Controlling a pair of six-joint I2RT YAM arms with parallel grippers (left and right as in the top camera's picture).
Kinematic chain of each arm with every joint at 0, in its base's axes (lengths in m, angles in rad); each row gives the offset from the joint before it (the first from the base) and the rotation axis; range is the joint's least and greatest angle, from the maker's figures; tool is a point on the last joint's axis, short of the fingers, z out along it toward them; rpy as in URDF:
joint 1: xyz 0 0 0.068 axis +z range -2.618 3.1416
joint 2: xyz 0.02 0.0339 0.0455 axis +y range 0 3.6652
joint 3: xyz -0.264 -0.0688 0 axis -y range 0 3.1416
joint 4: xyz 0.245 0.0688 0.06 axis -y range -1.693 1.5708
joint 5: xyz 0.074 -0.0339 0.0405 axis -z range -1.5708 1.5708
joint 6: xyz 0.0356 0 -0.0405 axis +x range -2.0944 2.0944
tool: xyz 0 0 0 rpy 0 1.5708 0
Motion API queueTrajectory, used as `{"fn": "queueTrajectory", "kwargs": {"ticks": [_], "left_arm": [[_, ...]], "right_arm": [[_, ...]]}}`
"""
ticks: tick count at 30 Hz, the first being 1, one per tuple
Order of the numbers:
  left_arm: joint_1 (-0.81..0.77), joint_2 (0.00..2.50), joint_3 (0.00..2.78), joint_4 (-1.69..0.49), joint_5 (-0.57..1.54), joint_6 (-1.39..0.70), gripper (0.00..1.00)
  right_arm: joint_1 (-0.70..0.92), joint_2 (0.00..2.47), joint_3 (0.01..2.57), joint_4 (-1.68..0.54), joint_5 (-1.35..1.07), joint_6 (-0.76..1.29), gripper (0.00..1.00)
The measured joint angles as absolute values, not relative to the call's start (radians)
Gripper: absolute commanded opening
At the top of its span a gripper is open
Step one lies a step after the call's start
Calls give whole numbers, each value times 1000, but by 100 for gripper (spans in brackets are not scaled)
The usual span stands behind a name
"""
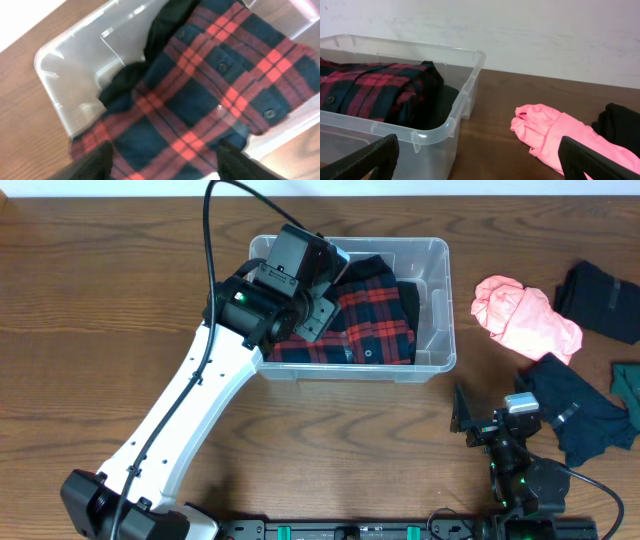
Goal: Pack container
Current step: 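Press and smooth the plaid shirt flat inside the bin with the left gripper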
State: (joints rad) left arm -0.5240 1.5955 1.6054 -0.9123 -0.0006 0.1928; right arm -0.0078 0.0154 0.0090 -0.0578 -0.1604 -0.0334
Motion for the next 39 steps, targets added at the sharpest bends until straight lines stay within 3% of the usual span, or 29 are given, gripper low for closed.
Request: {"fn": "queueTrajectory", "kwargs": {"ticks": [3, 9, 32, 39], "left_arm": [[-524, 1605, 1605, -945, 9, 147, 27], [-524, 1695, 1611, -1016, 20, 39, 12], [-511, 1985, 1612, -850, -117, -79, 12], [-468, 2001, 1613, -680, -119, -65, 11]], "right_arm": [[-8, 15, 9, -58, -160, -33, 99], [-8, 15, 9, -58, -160, -33, 99], [-8, 15, 9, -58, -160, -33, 99], [-8, 15, 9, -58, -161, -33, 99]]}}
